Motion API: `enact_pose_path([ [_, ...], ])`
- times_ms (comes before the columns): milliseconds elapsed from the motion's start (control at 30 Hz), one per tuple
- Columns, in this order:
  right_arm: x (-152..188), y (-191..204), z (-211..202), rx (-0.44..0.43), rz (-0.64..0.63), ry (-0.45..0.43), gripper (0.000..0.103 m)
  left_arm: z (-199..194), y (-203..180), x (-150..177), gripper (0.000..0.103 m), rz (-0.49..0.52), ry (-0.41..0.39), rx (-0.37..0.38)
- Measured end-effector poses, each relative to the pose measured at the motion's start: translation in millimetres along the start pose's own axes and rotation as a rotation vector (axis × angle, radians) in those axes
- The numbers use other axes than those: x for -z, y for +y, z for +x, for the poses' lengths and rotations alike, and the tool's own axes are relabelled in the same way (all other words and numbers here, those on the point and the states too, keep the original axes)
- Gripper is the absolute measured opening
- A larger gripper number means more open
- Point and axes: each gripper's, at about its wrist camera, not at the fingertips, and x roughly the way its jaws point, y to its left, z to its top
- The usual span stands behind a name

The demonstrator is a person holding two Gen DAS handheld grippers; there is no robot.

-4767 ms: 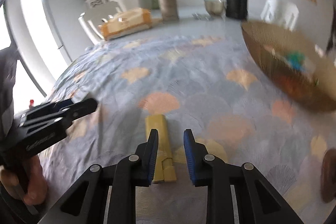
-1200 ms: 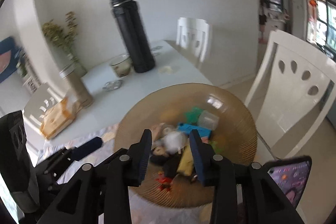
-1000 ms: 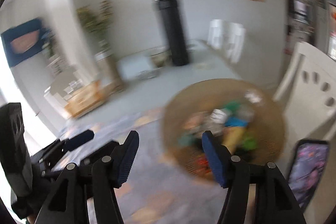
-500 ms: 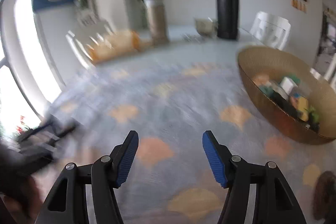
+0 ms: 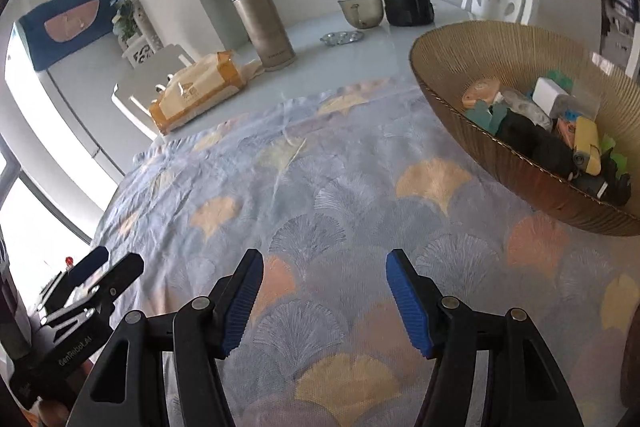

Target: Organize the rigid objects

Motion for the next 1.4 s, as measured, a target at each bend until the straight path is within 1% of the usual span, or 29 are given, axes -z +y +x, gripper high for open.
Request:
enact_pose_path([
  [33, 0, 3, 0, 0.015, -0.012, -0.003, 0.062, 0, 1, 0, 0.079, -0.004, 0.0, -0.003],
  [233, 0, 5, -4, 0.045, -0.028, -0.027, 0.063, -3, -1, 0, 0.081, -0.002, -0.01, -0.02],
  [400, 0, -2, 1, 0.018, 0.001, 0.001, 0.063, -4, 1, 0, 0.082, -0.01, -0.01, -0.017],
  [500, 0, 2, 1, 0.012, -0.01, 0.004, 0.063, -5, 1, -1, 0.082, -0.009, -0.012, -0.021],
  [667, 2, 6, -5, -0.001, -0.022, -0.007, 0.063, -9, -5, 2, 0.082, 0.022, -0.022, -0.031],
  [767, 3, 4, -8, 0.009, -0.013, -0.016, 0.063, -12, -6, 2, 0.087, 0.027, -0.029, -0.038],
  [800, 3, 3, -7, 0.011, -0.011, -0.014, 0.064, -12, -6, 2, 0.087, 0.025, -0.025, -0.033],
  [900, 3, 1, -2, -0.005, 0.001, 0.011, 0.064, -12, -3, 1, 0.087, 0.013, -0.025, -0.054],
  [1000, 4, 4, 0, 0.013, -0.008, 0.027, 0.064, -11, 0, 0, 0.087, -0.007, -0.017, -0.031],
  [1100, 5, 5, -2, 0.032, -0.013, 0.021, 0.064, -9, 2, 0, 0.087, -0.019, 0.001, -0.001],
  [1167, 4, 4, -4, 0.026, -0.009, 0.013, 0.064, -6, 3, 0, 0.087, -0.031, 0.021, 0.029],
  [1333, 5, 3, -4, 0.034, -0.007, 0.017, 0.066, -5, 5, 0, 0.087, -0.037, 0.024, 0.004],
  [1400, 5, 6, -1, 0.061, -0.024, 0.024, 0.066, -5, 5, 0, 0.087, -0.036, 0.023, 0.0],
])
